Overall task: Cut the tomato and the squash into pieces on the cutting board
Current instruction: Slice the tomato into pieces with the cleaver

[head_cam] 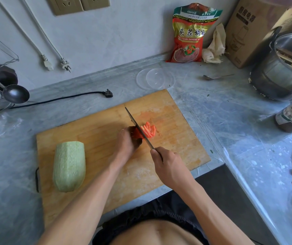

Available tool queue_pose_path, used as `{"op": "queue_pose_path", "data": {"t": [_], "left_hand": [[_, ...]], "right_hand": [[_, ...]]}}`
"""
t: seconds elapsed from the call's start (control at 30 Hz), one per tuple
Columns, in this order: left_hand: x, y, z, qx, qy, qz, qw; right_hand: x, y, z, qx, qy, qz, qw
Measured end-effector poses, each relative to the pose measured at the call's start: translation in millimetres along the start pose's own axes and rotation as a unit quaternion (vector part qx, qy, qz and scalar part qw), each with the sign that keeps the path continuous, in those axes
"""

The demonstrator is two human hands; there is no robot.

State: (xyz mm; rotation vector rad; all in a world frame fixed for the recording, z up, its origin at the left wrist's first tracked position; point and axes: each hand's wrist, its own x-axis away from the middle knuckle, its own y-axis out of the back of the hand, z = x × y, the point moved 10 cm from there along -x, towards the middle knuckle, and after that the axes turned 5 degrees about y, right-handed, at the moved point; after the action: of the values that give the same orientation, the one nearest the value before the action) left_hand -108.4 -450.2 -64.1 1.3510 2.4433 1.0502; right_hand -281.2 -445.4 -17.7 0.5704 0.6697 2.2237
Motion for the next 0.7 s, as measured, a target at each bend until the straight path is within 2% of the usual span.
{"op": "queue_pose_path", "data": {"t": [0.7], "left_hand": [[-2.4, -4.2, 2.7, -0.005, -0.019, 0.002, 1.000]], "right_hand": [[-32.9, -9.1, -3.1, -0.008, 0.005, -0.036, 0.999]]}}
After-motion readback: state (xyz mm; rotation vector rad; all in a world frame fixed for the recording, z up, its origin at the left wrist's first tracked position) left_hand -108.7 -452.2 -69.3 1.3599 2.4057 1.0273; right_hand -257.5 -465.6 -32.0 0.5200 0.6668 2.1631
